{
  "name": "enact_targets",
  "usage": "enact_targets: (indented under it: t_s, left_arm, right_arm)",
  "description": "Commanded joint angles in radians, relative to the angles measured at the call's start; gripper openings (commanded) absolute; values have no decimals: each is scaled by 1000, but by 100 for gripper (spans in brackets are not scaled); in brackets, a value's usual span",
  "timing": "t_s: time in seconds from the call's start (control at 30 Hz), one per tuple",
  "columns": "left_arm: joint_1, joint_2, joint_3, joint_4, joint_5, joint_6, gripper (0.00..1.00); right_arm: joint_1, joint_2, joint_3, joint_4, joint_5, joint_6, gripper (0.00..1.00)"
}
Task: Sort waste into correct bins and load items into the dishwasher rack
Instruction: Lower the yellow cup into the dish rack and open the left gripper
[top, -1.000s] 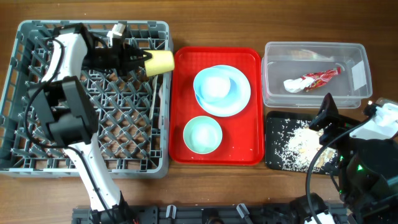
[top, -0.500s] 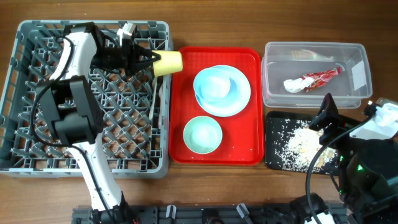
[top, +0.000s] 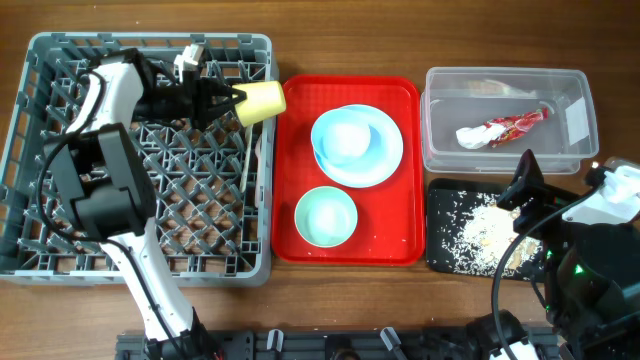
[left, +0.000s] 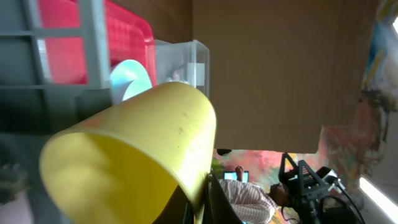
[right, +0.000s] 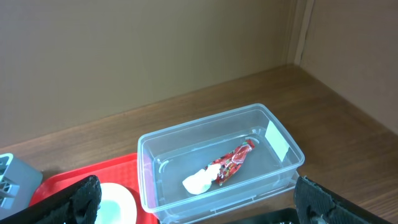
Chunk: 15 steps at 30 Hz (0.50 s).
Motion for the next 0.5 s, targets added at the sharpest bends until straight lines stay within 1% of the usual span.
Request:
enact_targets:
  t_s: [0.0, 0.1, 0.3, 0.37, 0.4, 0.43, 0.47]
  left_arm:
    - [17, 48, -40, 17, -355, 19, 4]
    - [17, 48, -40, 17, -408, 20, 4]
    - [17, 48, -40, 21, -439, 20, 5]
    - [17, 48, -40, 20, -454, 19, 8]
    - [18, 48, -40, 18, -462, 19, 15]
    - [19, 48, -40, 16, -469, 14, 24]
    - [20, 48, -40, 15, -478, -5, 36]
  right_arm:
    - [-2, -3, 9, -1, 16, 12, 100]
    - [-2, -3, 9, -1, 16, 12, 100]
    - [-2, -3, 9, -1, 16, 12, 100]
    - [-2, -3, 9, -1, 16, 12, 100]
    - [-2, -3, 9, -1, 16, 12, 100]
    - [-2, -3, 9, -1, 16, 12, 100]
    - [-2, -3, 9, -1, 16, 12, 100]
